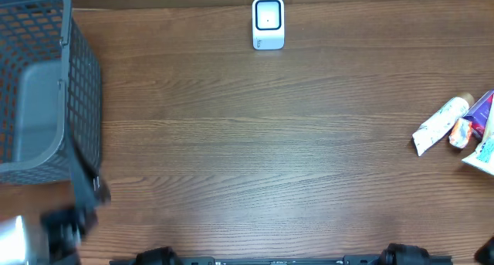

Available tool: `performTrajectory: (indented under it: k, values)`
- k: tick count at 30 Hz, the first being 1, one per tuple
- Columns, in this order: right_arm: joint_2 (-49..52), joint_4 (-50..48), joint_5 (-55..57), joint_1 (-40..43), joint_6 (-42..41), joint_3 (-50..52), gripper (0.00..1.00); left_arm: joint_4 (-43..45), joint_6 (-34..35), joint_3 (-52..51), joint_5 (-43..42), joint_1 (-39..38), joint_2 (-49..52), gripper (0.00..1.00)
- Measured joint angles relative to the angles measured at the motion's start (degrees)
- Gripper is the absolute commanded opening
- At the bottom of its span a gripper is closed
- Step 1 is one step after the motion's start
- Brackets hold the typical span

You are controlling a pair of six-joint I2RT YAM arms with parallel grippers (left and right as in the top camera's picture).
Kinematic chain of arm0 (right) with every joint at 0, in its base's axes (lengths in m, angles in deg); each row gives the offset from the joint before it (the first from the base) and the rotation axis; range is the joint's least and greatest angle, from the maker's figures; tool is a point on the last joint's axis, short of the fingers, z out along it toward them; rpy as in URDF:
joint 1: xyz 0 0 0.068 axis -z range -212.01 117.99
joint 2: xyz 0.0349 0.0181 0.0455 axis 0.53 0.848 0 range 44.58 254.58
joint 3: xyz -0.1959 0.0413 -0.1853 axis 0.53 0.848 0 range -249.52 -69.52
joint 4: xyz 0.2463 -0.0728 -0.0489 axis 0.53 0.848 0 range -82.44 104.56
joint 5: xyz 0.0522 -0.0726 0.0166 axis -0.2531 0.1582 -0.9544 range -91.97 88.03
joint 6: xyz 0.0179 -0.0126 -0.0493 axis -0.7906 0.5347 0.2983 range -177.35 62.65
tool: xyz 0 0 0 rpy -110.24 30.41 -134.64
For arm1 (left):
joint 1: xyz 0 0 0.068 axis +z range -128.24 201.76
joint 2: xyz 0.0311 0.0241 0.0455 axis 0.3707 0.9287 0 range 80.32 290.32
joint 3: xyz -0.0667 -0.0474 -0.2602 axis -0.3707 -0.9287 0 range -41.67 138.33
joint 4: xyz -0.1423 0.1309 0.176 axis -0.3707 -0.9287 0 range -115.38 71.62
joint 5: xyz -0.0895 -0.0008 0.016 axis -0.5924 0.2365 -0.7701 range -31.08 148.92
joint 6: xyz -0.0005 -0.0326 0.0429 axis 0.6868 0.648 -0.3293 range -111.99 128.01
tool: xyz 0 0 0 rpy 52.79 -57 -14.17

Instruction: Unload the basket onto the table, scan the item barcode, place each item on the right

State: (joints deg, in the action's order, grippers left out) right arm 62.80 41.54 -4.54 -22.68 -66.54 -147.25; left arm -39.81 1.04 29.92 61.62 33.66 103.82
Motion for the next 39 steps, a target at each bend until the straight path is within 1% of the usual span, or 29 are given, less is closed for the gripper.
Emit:
performTrajectory:
  k: [6,9,17,24,29,35,36,37,38,39]
  values:
    - [-3.9,0.8,-2.1,-0.1,0.0,0.3,1.0,-0.7,0.7,-0.4,-0.6,0.2,-12.0,1.0]
    - [-5.7,1.2,-4.4,-0.8,-0.8,0.3,1.0,-0.9,0.7,-0.9,-0.6,0.2,-15.3,1.0]
    - [-10.8,3.6,-8.2,-1.7,-2.4,0.5,1.0,-2.0,2.1,-2.5,-3.0,0.2,-16.3,1.0]
    - [-17.1,5.2,-10.9,-1.9,-2.6,0.4,1.0,-2.7,3.7,-3.5,-5.1,0.2,-22.4,1.0]
    - [-17.8,5.6,-17.5,-2.7,-2.8,0.3,1.0,-3.6,3.7,-2.7,-5.1,0.2,-22.8,1.0]
    - [-17.8,-2.5,-20.0,-3.1,-2.8,3.4,1.0,-4.1,3.7,-2.7,-5.1,0.2,-22.8,1.0]
    - [-17.8,-5.2,-19.9,-3.1,-2.8,4.6,1.0,-4.1,3.7,-2.7,-5.1,0.2,-22.8,1.0]
    - [-17.8,-10.6,-19.9,-3.1,-2.8,6.7,1.0,-4.1,3.7,-2.7,-5.1,0.2,-22.8,1.0]
    - [-17.8,-12.6,-19.8,-3.1,-2.8,7.7,1.0,-4.1,3.7,-2.7,-5.1,0.2,-22.8,1.0]
    - [-17.8,-18.4,-19.7,-3.1,-2.7,10.4,1.0,-4.0,3.7,-2.7,-5.1,0.2,-22.8,1.0]
